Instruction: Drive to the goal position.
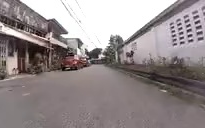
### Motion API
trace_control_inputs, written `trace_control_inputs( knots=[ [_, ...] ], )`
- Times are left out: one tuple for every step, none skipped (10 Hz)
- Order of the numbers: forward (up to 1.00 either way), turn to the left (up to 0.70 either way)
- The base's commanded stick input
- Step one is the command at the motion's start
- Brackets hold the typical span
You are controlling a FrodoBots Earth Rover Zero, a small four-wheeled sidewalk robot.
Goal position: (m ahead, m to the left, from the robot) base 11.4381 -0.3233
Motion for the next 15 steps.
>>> trace_control_inputs(
  knots=[
    [0.7, 0.0],
    [0.7, 0.0],
    [0.7, 0.0],
    [0.7, 0.0],
    [0.7, 0.0],
    [0.7, 0.0],
    [0.7, 0.0],
    [0.7, 0.0],
    [0.7, 0.0],
    [0.7, 0.0],
    [0.7, 0.0],
    [0.7, 0.0],
    [0.7, 0.0],
    [0.7, 0.0],
    [0.7, 0.0]
  ],
)
